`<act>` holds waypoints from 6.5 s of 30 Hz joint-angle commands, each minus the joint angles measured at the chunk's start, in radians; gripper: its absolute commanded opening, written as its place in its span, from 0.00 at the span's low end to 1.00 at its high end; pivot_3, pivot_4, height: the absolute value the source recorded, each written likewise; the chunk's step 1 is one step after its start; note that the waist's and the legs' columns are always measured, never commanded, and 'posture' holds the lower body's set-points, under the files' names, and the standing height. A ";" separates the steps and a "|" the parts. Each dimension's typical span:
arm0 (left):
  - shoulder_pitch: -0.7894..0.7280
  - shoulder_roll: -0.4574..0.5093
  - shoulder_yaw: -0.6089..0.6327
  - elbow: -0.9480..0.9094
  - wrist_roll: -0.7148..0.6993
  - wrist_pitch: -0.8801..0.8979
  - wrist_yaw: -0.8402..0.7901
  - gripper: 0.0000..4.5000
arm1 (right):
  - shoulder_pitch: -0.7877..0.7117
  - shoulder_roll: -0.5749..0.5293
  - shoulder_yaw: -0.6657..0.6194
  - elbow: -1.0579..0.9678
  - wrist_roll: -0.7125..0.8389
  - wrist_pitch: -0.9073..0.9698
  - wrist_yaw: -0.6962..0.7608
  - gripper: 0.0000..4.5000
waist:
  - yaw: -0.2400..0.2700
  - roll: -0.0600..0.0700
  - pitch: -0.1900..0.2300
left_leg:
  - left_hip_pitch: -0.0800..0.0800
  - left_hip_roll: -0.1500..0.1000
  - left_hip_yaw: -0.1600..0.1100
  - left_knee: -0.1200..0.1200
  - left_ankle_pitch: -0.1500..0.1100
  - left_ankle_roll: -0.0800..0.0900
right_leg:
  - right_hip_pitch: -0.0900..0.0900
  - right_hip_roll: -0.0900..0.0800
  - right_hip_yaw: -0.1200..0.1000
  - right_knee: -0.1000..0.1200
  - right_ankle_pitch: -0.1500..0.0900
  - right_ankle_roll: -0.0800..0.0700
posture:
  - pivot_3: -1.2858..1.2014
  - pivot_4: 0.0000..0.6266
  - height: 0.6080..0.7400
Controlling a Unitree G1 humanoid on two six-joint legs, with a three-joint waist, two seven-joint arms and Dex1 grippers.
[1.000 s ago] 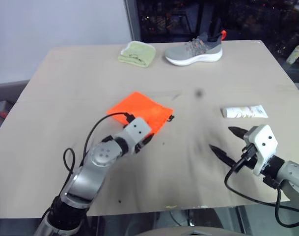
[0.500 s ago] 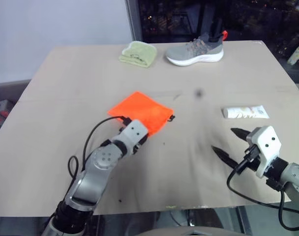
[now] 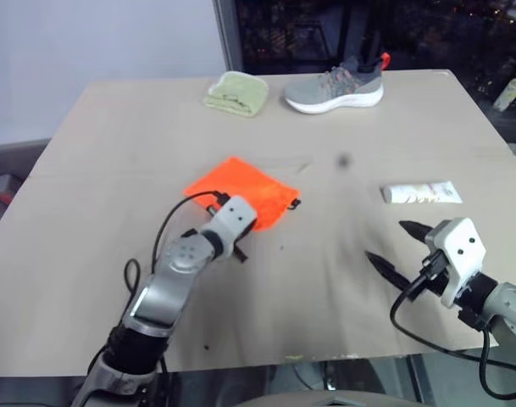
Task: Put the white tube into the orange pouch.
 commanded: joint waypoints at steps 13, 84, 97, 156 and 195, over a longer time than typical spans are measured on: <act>-0.111 0.193 0.235 0.454 -0.317 -0.431 -0.510 0.27 | -0.043 0.043 0.076 -0.007 -0.039 -0.046 -0.035 1.00 | 0.001 0.000 0.000 | -0.002 -0.002 -0.002 0.000 0.000 0.001 | -0.001 0.001 -0.004 -0.001 0.000 0.000 | 0.52 0.24 1.00; -0.066 -0.034 0.382 -0.150 -0.476 0.265 -0.058 0.01 | -0.242 -0.095 0.234 0.109 -0.207 -0.069 -0.026 1.00 | 0.000 -0.002 0.000 | 0.000 -0.003 -0.002 0.001 0.000 0.001 | 0.000 0.002 -0.002 -0.001 0.002 0.002 | 0.52 0.24 1.00; -0.234 -0.020 0.357 -0.058 -0.560 0.340 -0.029 0.01 | -0.627 -0.431 0.510 0.617 -0.575 -0.029 0.155 1.00 | 0.007 -0.002 0.001 | -0.004 -0.006 -0.003 0.001 0.000 0.001 | -0.003 0.000 -0.002 -0.004 0.002 0.002 | 0.52 0.24 1.00; -0.008 0.093 0.407 -0.129 -0.632 0.216 -0.061 0.00 | -0.864 -0.079 0.655 0.163 -0.480 0.465 0.229 0.00 | 0.004 -0.012 -0.005 | -0.018 -0.002 0.004 0.003 0.000 0.000 | -0.024 0.001 0.010 -0.001 0.009 0.003 | 0.52 0.24 1.00; 0.054 0.059 0.378 -0.211 -0.666 0.193 -0.006 0.00 | -1.095 0.008 0.854 1.195 -0.731 -0.767 0.835 0.73 | -0.019 -0.013 -0.005 | -0.016 -0.002 0.004 0.004 0.000 0.000 | -0.023 0.002 0.010 0.000 0.009 0.003 | 0.52 0.24 1.00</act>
